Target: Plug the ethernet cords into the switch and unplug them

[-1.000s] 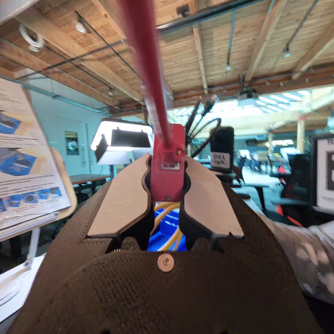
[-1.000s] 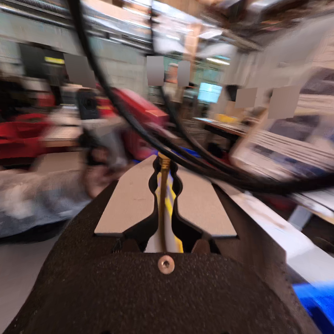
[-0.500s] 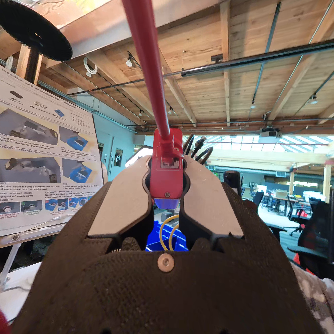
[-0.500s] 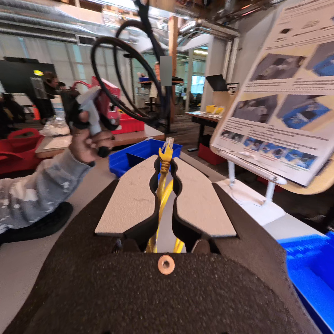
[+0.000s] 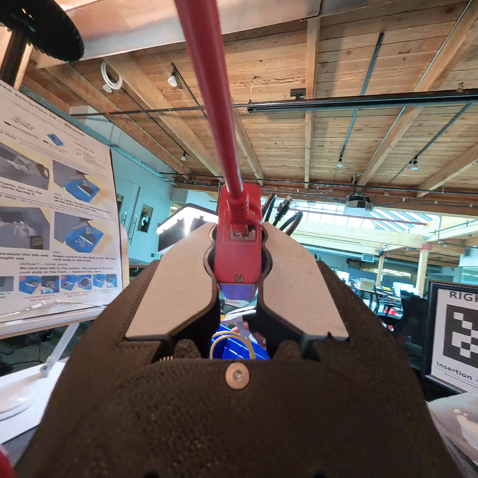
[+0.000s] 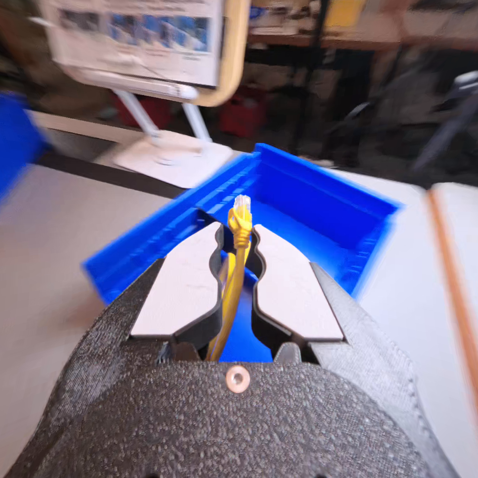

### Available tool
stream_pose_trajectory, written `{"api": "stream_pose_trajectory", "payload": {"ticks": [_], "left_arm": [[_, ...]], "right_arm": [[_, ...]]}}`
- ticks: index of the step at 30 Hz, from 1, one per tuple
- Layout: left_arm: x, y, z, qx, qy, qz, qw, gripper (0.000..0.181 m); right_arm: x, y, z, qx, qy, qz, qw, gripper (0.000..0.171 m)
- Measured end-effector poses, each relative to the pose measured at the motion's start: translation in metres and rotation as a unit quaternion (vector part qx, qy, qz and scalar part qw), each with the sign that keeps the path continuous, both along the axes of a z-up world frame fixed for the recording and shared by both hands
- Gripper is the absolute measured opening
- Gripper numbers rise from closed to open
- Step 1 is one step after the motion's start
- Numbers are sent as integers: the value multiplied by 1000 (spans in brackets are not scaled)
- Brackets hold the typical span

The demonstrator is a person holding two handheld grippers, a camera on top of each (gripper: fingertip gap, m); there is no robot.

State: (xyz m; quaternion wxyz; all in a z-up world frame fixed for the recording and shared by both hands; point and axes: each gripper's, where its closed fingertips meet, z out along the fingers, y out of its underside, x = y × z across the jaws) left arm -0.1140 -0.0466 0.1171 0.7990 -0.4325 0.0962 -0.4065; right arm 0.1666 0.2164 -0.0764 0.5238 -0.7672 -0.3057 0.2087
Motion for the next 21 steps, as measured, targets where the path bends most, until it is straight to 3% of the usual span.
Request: {"api": "stream_pose_trajectory", "payload": {"ticks": [4, 9, 14, 16, 19, 21], "left_arm": [[11, 7, -8, -13, 10, -12, 1000, 30], [23, 15, -18, -32, 7, -31, 999, 30], [32, 22, -27, -52, -3, -48, 997, 30], [35, 24, -29, -58, -13, -59, 996, 30], [36, 26, -32, -62, -28, -63, 996, 30], [36, 27, -33, -61, -39, -63, 995, 30]], "right_arm": [[16, 3, 21, 64, -25, -43, 997, 27], [4, -16, 57, 110, 17, -8, 994, 31], [-54, -83, 97, 85, 170, 198, 962, 24], [-78, -109, 85, 39, 159, 284, 945, 22], [-110, -168, 43, -41, 85, 450, 888, 20], [-138, -193, 34, -23, 88, 493, 865, 19]]}}
